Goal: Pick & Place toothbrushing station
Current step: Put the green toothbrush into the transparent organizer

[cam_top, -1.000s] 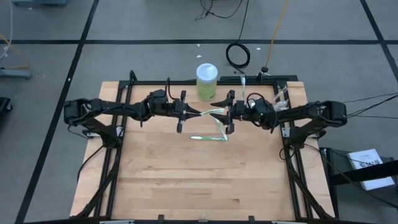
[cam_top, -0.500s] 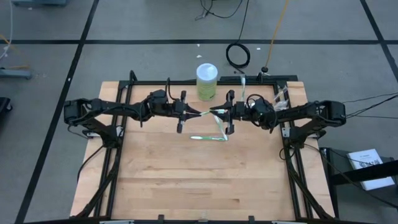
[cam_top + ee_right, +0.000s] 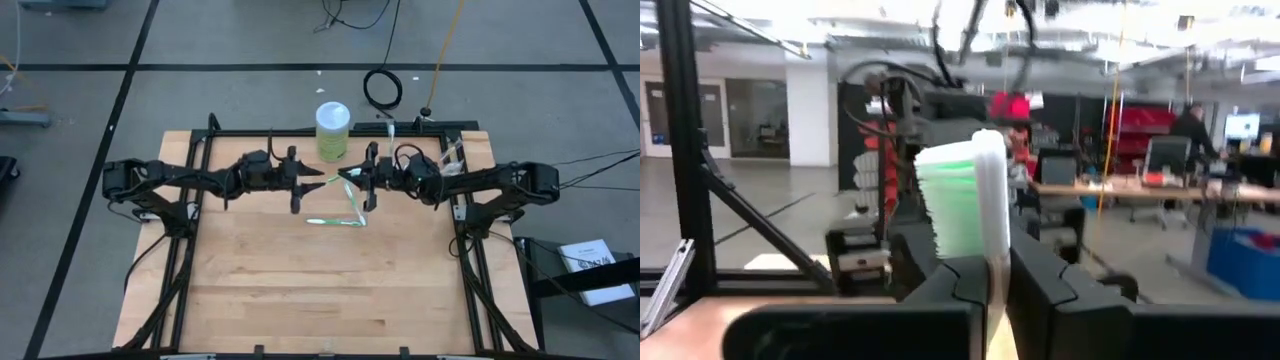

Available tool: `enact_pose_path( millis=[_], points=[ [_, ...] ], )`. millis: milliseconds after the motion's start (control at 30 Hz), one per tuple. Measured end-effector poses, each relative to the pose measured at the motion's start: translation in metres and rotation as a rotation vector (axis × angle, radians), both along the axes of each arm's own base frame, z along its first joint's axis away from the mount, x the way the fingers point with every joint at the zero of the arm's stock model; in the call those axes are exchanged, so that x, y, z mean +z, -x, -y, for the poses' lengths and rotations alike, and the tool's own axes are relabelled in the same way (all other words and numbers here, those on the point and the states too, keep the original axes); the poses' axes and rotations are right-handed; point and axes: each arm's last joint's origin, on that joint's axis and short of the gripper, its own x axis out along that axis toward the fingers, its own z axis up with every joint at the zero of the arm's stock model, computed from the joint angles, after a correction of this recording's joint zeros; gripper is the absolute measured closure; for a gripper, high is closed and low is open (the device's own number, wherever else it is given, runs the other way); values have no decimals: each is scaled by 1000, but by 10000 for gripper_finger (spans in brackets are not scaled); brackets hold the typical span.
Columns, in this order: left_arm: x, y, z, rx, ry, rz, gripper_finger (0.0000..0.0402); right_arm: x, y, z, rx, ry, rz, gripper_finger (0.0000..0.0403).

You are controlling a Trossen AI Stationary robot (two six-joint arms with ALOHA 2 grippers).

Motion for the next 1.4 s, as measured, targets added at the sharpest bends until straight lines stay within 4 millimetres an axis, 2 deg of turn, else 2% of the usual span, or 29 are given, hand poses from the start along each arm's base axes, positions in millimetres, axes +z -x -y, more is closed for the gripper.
enact_pose_path(
  millis=[200,400,567,667,1000,1267,1400],
  points=[
    [3,-1,9,6,-49,5,169,5,15,15,-62,-53,-119,395],
    [-1,0,7,10,-72,-39,126,18,50,27,-259,-119,-266,395],
    [-2,1,0,36,-55,-48,118,18,82,38,-527,-166,-421,395],
    [-2,2,-3,46,-38,-47,117,14,94,45,-634,-210,-480,395],
    [-5,3,-4,47,-25,-75,117,2,101,58,-699,-272,-568,395],
    [-6,3,-4,46,-29,-92,117,16,111,52,-707,-244,-501,393],
    [-6,3,-4,46,-33,-93,117,16,117,50,-724,-249,-523,395]
  ],
)
